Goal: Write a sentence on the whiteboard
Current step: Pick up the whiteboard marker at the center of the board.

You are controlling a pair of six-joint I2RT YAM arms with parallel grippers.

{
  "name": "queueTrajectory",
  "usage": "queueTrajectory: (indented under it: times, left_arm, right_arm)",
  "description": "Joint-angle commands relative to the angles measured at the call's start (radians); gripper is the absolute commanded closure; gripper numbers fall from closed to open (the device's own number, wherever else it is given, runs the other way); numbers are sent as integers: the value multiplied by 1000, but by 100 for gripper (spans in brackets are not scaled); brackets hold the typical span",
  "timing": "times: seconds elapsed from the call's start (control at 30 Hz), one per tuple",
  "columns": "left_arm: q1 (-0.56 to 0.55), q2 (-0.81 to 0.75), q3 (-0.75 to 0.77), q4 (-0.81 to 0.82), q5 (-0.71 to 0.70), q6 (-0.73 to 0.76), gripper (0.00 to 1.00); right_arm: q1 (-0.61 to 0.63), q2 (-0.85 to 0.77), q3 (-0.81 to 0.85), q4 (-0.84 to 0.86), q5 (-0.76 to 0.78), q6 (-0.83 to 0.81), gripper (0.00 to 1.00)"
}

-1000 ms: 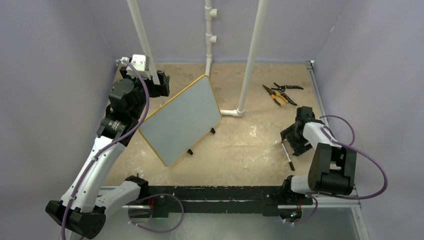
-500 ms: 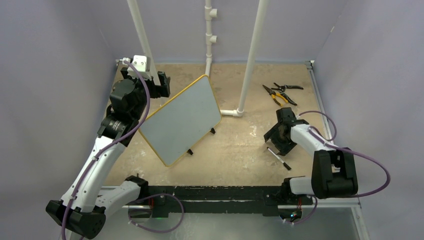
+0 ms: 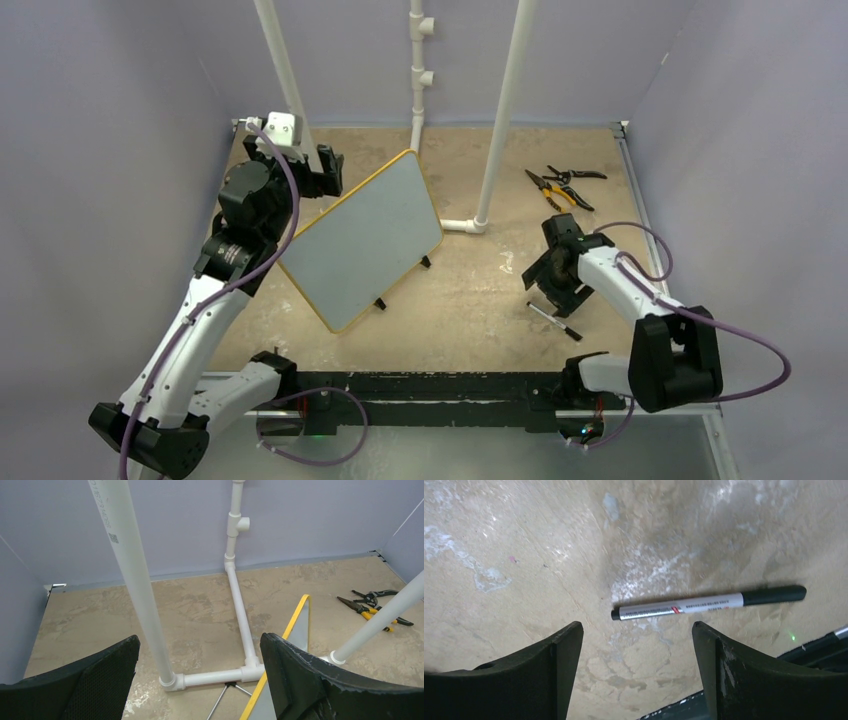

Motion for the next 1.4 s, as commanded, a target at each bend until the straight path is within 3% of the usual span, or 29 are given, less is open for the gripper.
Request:
queueTrajectory:
  times: [0.0,0.2,0.83,1.03,1.37]
  left_arm:
    - [-16,-23,-2,42,2,6,10]
    - [-30,-29,-2,40,-10,13,10]
    - [-44,-26,-2,36,-18,21,10]
    - [-46,-26,0,35,-19,22,10]
    - [-50,-29,1,35,-23,25,10]
  right_arm:
    - [-1,-73,-3,-115,-20,145,18]
    - [-1,-122,-24,-105,-9,269,18]
    - [-1,-62,-60,-86,46,455,27]
    - [-1,-51,-53,-100,63,502,38]
    - [-1,24,-82,-11,36,493,44]
